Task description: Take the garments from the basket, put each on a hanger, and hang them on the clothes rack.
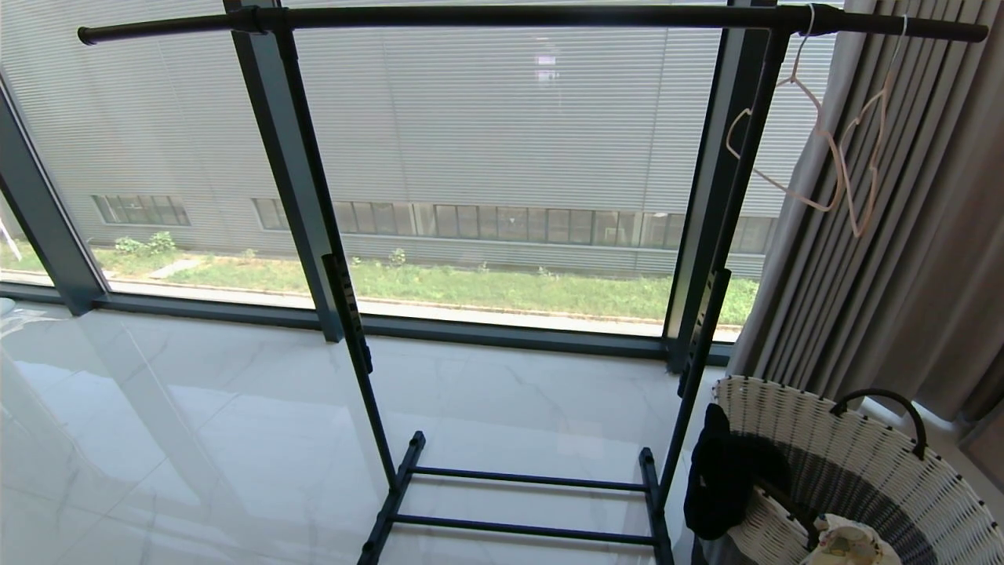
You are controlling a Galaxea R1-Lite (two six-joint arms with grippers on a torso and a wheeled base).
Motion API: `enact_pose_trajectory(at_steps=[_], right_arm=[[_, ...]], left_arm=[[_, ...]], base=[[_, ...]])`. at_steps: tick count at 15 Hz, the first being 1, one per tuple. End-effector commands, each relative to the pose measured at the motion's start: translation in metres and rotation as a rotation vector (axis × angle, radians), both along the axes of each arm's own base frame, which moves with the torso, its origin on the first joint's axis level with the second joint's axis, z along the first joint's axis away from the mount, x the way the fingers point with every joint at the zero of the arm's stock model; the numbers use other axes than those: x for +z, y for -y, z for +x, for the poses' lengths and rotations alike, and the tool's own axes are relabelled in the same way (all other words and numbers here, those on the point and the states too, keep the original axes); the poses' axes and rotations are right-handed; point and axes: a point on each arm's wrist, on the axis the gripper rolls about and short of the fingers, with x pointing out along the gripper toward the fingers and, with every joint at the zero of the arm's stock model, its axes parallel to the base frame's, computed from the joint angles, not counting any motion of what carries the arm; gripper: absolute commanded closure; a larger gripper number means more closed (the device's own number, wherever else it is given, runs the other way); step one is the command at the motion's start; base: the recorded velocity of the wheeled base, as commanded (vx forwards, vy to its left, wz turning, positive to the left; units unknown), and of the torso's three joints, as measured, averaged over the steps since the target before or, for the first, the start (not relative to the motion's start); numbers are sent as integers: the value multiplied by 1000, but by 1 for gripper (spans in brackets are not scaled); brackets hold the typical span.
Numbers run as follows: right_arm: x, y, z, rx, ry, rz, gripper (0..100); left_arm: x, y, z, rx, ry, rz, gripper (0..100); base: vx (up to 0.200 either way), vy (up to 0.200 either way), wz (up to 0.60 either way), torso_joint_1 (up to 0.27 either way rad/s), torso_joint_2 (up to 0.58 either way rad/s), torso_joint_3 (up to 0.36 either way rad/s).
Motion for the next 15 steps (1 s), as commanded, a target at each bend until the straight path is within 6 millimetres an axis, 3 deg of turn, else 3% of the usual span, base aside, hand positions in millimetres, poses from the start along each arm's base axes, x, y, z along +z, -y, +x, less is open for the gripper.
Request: enact_pose_trajectory(at_steps=[1,2,3,7,10,15], right_arm=[[89,1,8,67,46,84,0],[119,1,23,35,18,118,0],[118,1,35,8,-43,109,0],[53,-3,68,104,-588,-243,0],[26,-5,105,197,-912,-375,0],[-4,-7,178,99,-1007,-444,0]], left_arm=[[0,0,0,1,-1,0,0],[0,0,0,-2,-1,-2,0],[0,0,0,-2,-1,-2,0],[0,0,0,0,-1,-2,0],[0,0,0,-2,-1,-2,0],[0,0,0,0,-1,-6,0]], base=[[0,0,0,0,0,0],[0,0,0,0,0,0],[0,0,0,0,0,0],[0,0,0,0,0,0],[0,0,0,0,0,0],[0,0,0,0,0,0]])
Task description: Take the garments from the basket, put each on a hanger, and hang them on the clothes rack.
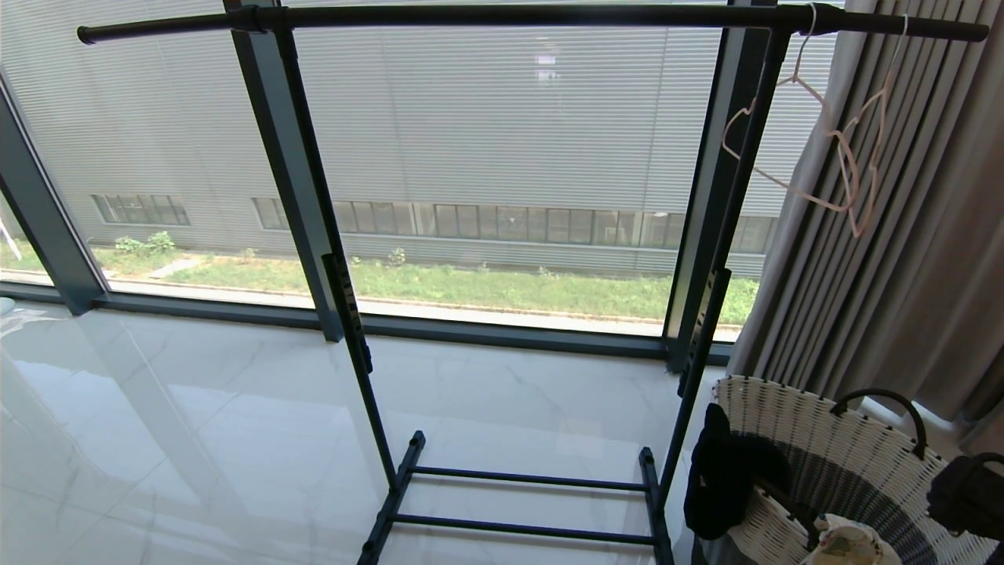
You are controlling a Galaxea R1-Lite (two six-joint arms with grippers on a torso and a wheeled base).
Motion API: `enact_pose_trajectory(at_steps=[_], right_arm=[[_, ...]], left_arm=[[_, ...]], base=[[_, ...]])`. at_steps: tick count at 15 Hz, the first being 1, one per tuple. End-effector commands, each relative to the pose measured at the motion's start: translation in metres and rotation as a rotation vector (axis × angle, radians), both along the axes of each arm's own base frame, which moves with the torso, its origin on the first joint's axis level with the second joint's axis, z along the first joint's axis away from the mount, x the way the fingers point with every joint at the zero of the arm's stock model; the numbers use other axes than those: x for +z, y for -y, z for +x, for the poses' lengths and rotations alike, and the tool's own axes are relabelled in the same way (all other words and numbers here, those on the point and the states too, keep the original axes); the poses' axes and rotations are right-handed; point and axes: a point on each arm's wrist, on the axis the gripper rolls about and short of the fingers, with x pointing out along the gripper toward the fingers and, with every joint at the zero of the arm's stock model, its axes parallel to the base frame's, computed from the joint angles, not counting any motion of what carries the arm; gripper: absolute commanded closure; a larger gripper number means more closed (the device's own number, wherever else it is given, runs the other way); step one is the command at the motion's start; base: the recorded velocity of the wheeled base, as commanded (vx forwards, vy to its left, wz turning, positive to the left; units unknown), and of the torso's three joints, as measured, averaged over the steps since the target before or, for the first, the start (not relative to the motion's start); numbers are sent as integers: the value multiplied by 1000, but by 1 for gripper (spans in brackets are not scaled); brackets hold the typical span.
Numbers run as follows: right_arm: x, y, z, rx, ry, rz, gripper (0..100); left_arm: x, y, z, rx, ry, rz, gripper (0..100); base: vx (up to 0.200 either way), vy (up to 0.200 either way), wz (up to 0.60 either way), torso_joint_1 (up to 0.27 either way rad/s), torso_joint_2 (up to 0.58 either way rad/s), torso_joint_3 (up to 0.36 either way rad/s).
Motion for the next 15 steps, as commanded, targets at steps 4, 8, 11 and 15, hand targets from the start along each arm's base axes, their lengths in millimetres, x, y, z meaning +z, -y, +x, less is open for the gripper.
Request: enact_pose_trajectory(at_steps=[4,8,11,15], right_arm=[[-50,-3,79,-37,-156,-88,0],[-68,2,110,-116,-186,-167,0],[-82,6,128,-157,-184,-210,0],[-93,7,133,-180,-203,-245,0]], left_arm=[[0,0,0,2,-1,-3,0],[0,0,0,0,-1,-5,0],[0,0,0,2,-2,-5,0],[0,0,0,0,-2,-6,0]], base=[[0,0,0,0,0,0],[0,0,0,0,0,0],[0,0,0,0,0,0],[0,0,0,0,0,0]])
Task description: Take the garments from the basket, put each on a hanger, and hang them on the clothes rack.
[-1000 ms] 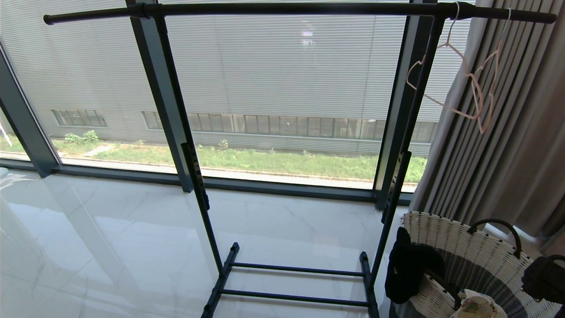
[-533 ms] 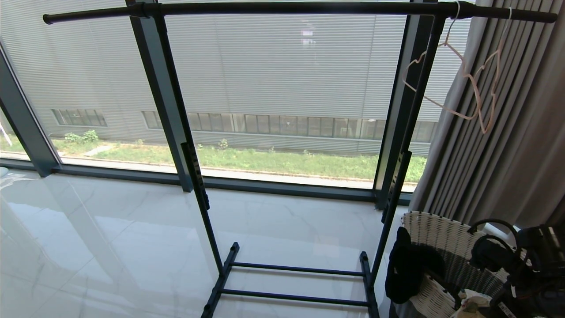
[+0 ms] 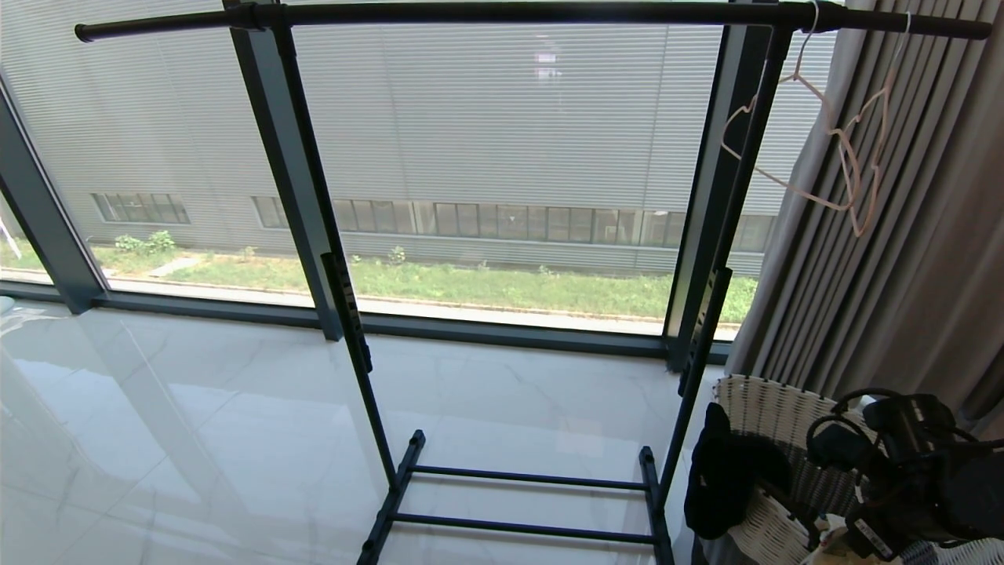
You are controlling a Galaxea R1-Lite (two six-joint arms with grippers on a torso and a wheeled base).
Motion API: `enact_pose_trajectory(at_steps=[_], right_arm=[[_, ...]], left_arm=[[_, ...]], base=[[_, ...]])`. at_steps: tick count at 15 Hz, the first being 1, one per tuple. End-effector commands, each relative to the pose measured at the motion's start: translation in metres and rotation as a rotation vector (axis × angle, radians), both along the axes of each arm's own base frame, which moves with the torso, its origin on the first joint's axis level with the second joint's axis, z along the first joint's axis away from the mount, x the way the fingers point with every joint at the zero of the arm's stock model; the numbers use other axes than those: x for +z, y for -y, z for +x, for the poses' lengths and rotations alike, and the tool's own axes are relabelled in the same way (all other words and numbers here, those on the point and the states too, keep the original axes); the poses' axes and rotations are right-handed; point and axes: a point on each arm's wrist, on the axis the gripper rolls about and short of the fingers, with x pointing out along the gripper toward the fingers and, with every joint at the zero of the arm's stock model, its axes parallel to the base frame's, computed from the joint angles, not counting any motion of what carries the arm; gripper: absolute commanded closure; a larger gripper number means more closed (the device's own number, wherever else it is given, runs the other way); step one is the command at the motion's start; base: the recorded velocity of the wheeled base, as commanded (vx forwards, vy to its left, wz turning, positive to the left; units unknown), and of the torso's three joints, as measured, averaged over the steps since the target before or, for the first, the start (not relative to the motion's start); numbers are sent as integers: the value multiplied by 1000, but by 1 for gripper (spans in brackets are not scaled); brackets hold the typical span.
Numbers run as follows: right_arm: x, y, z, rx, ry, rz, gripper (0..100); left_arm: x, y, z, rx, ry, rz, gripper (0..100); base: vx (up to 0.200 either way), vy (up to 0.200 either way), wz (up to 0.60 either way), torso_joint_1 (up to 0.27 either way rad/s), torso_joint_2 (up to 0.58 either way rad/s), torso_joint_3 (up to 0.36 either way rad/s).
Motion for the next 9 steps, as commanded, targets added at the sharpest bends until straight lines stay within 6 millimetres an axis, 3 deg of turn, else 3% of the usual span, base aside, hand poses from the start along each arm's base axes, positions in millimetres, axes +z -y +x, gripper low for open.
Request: enact_pose_trajectory(at_steps=[1,5,6,9], right_arm=[[-12,0,4,-2,-25,-1,0],[-21,5,14,-18,33,0,0],[-22,5,14,-19,32,0,100],[-20,5,10,-20,33,4,100]], left_arm=[[0,0,0,0,-1,2,0],[0,0,0,0,-1,2,0],[0,0,0,0,-1,2,0],[0,0,0,0,-1,2,0]], base=[[0,0,0,0,0,0],[0,0,0,0,0,0],[0,0,0,0,0,0],[0,0,0,0,0,0]])
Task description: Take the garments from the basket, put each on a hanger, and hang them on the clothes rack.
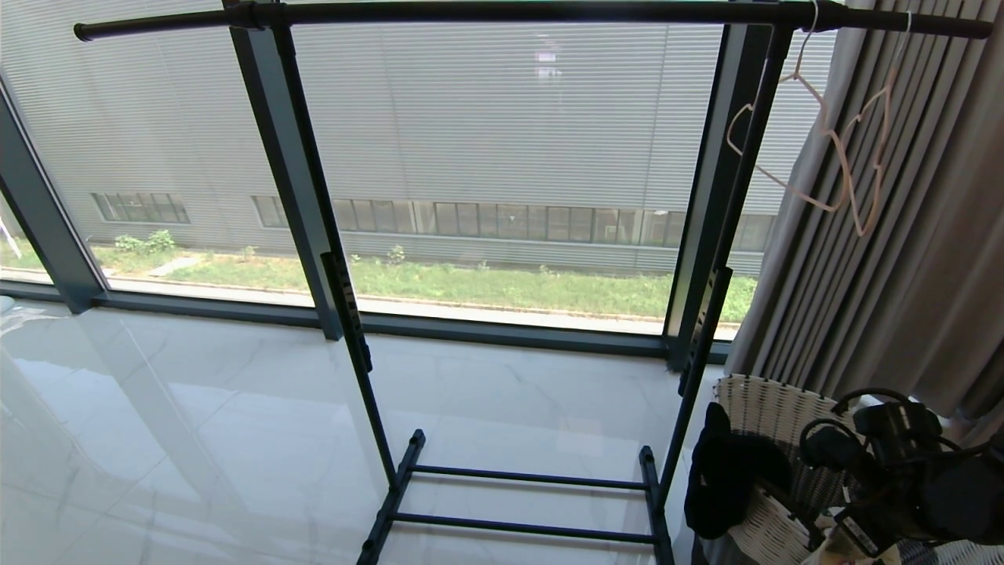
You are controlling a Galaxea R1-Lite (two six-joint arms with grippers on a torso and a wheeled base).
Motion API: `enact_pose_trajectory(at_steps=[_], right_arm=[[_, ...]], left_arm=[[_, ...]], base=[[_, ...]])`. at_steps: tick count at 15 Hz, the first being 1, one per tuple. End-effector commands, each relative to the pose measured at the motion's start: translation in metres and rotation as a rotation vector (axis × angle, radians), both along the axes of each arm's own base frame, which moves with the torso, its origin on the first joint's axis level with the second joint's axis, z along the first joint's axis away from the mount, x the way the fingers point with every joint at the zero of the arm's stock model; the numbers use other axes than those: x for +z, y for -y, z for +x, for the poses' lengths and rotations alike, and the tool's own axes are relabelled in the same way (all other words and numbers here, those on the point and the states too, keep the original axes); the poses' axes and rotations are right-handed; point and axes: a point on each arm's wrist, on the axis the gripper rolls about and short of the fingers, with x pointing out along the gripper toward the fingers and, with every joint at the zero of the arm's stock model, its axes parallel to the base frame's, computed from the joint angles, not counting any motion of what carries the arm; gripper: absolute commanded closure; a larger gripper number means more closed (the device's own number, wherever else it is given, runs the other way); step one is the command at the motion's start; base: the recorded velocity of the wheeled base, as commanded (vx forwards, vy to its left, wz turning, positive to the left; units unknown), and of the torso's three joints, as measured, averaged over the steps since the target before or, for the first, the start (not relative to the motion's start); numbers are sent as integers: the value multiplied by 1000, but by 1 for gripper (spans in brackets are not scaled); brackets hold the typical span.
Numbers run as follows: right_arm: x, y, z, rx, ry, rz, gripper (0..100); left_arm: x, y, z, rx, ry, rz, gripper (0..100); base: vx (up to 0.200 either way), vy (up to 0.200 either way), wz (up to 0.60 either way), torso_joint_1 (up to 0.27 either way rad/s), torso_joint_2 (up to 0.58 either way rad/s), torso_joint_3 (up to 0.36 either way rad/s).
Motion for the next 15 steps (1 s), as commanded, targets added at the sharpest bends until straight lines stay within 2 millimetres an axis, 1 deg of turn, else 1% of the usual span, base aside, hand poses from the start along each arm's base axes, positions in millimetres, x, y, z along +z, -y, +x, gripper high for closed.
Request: enact_pose_trajectory(at_steps=[1,3,5,7,9,10,11,12,13,14,15], right_arm=[[6,0,-13,1,-4,1,100],[18,0,-34,2,10,4,100],[43,0,-41,-2,102,6,100],[80,-3,-44,21,193,15,100],[118,-11,-48,63,231,30,100],[158,-20,-57,124,248,58,100],[182,-26,-65,170,255,79,100],[194,-29,-70,195,263,88,100],[217,-37,-82,254,277,104,100],[226,-42,-88,290,291,110,100],[232,-48,-91,323,310,116,100]], left_arm=[[0,0,0,2,0,1,0],[0,0,0,0,0,2,0],[0,0,0,2,0,4,0],[0,0,0,0,0,5,0],[0,0,0,2,0,8,0],[0,0,0,1,0,10,0],[0,0,0,-1,0,11,0],[0,0,0,1,0,13,0],[0,0,0,1,0,13,0],[0,0,0,1,0,13,0],[0,0,0,1,0,13,0]], base=[[0,0,0,0,0,0],[0,0,0,0,0,0],[0,0,0,0,0,0],[0,0,0,0,0,0],[0,0,0,0,0,0],[0,0,0,0,0,0],[0,0,0,0,0,0],[0,0,0,0,0,0],[0,0,0,0,0,0],[0,0,0,0,0,0],[-200,0,0,-2,2,2]])
